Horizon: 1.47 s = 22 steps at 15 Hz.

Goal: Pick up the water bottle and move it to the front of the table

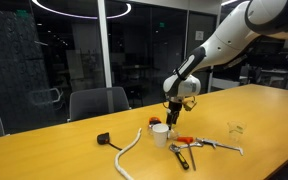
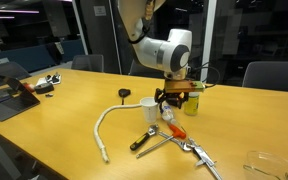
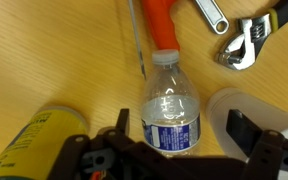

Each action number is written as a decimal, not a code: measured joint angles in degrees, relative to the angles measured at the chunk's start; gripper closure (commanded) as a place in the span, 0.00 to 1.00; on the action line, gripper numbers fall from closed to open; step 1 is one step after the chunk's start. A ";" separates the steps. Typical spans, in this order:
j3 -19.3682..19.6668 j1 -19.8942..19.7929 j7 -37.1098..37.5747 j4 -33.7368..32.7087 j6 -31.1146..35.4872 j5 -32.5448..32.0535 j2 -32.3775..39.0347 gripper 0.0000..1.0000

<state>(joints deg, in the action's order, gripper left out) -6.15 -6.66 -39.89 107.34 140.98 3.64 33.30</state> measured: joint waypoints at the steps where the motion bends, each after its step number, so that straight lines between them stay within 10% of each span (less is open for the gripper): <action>1: -0.05 -0.04 0.00 0.17 0.00 0.00 0.12 0.00; 11: -0.06 -1.28 -0.47 0.27 0.04 -0.01 2.19 0.00; 12: -0.07 -1.39 -0.53 0.22 0.04 -0.01 2.49 0.25; 22: -0.82 -2.29 -1.96 -0.46 0.02 -0.01 4.80 0.91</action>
<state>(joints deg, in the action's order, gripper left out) -6.97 -8.95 -41.85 106.88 141.00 3.63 38.10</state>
